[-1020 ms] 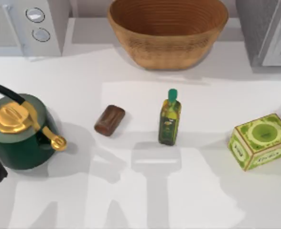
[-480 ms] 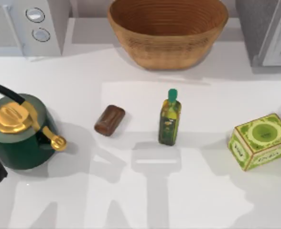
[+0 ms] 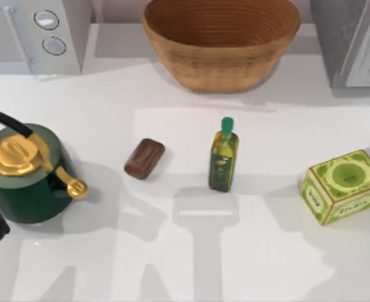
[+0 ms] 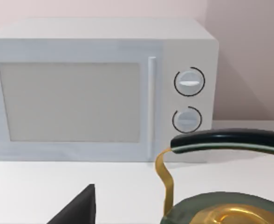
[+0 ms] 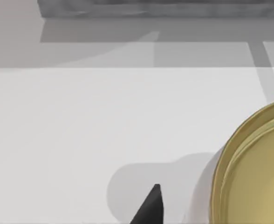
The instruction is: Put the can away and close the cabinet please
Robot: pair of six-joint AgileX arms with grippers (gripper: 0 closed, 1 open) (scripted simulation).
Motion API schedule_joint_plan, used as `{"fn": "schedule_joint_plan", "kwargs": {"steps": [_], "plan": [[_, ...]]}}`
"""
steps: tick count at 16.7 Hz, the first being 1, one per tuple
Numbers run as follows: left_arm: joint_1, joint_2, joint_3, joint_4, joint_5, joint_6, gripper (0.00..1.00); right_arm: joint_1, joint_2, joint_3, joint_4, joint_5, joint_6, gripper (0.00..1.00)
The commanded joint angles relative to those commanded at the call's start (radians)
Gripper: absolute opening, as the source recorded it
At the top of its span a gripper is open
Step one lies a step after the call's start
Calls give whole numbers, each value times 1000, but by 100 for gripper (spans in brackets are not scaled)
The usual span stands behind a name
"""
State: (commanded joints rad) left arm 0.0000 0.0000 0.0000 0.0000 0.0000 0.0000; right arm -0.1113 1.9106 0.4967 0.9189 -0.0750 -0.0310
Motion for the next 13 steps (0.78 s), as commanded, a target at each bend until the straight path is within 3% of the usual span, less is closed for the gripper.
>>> {"fn": "schedule_joint_plan", "kwargs": {"steps": [5,13], "plan": [[0,0,0,0,0,0,100,0,0,0,0,0,0,2],[0,0,0,0,0,0,100,0,0,0,0,0,0,0]]}}
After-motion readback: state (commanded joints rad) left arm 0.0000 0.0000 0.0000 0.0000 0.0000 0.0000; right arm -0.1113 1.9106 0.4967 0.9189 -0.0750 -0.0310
